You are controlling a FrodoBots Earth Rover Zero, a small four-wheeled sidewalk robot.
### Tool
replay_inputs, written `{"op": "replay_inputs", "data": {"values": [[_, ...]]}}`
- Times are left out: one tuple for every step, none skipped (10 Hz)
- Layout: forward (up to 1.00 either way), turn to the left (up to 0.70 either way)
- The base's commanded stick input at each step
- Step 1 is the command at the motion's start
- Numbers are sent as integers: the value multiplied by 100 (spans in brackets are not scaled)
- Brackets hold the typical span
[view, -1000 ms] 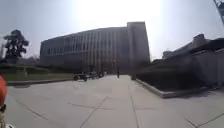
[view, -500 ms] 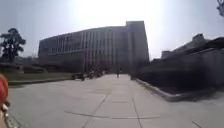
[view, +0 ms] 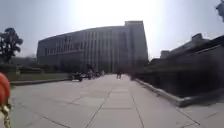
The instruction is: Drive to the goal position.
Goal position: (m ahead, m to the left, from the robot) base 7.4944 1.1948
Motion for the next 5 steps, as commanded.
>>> {"op": "replay_inputs", "data": {"values": [[70, 0], [70, 0], [70, 0], [70, 0], [70, 0]]}}
